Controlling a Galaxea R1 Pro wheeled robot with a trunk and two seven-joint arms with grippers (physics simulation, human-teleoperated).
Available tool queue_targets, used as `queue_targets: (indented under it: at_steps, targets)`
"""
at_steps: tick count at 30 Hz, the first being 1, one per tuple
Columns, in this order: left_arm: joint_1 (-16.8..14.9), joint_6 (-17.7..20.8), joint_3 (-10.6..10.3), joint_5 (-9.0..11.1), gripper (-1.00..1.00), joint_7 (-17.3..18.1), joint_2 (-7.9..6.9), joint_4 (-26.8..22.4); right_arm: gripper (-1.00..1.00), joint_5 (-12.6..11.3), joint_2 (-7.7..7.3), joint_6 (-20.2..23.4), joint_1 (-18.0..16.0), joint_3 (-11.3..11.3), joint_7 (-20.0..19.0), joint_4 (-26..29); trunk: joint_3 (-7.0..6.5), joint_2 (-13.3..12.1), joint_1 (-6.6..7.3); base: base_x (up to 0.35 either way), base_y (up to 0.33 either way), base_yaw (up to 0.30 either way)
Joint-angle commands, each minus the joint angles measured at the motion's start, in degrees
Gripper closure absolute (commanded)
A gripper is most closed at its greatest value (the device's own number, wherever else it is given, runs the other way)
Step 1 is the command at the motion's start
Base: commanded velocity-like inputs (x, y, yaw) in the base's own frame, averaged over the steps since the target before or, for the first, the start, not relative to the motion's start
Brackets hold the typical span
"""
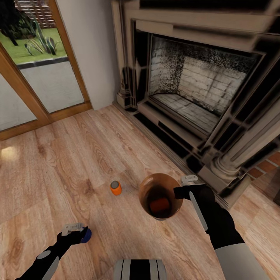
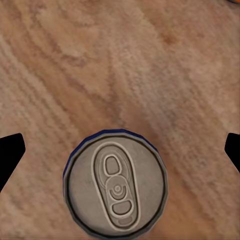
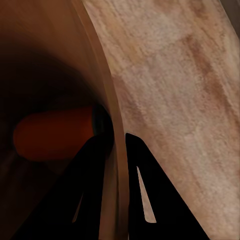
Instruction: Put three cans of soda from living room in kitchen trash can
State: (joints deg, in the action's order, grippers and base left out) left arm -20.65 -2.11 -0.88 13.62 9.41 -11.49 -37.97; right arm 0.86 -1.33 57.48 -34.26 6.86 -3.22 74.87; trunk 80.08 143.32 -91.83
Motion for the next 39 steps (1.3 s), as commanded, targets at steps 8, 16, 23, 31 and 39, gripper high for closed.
queue_targets:
  at_steps: [8, 16, 23, 31, 39]
  targets:
    - [0.00, 0.00, 0.00, 0.00, -1.00, 0.00, -0.02, 0.00, 1.00, -0.95, 0.01, 0.00, -0.02, 0.00, -0.20, 0.01, 0.00, 0.00, 0.01, 0.000, 0.000, 0.000]
    - [0.00, 0.00, 0.00, 0.00, -1.00, 0.00, 0.00, 0.00, 1.00, -0.95, 0.01, 0.00, -0.02, 0.00, -0.20, 0.01, 1.10, 0.07, -0.12, 0.000, 0.000, 0.000]
    - [0.00, 0.00, 0.00, 0.00, -1.00, 0.00, -0.02, 0.00, 1.00, -0.95, 0.01, 0.00, -0.02, 0.00, -0.20, 0.01, 1.23, 0.07, -0.12, 0.000, 0.000, 0.000]
    - [0.00, 0.00, 0.00, 0.00, -1.00, 0.00, -0.02, 0.00, 1.00, -0.95, 0.01, 0.00, -0.02, 0.00, -0.20, 0.01, 1.86, 0.07, -0.12, 0.000, 0.000, 0.000]
    - [0.00, 0.00, 0.00, 0.00, -1.00, 0.00, -0.01, 0.00, 1.00, -0.95, 0.01, 0.00, 0.00, 0.00, -0.20, 0.01, 2.58, 0.07, -0.12, 0.000, 0.000, 0.000]
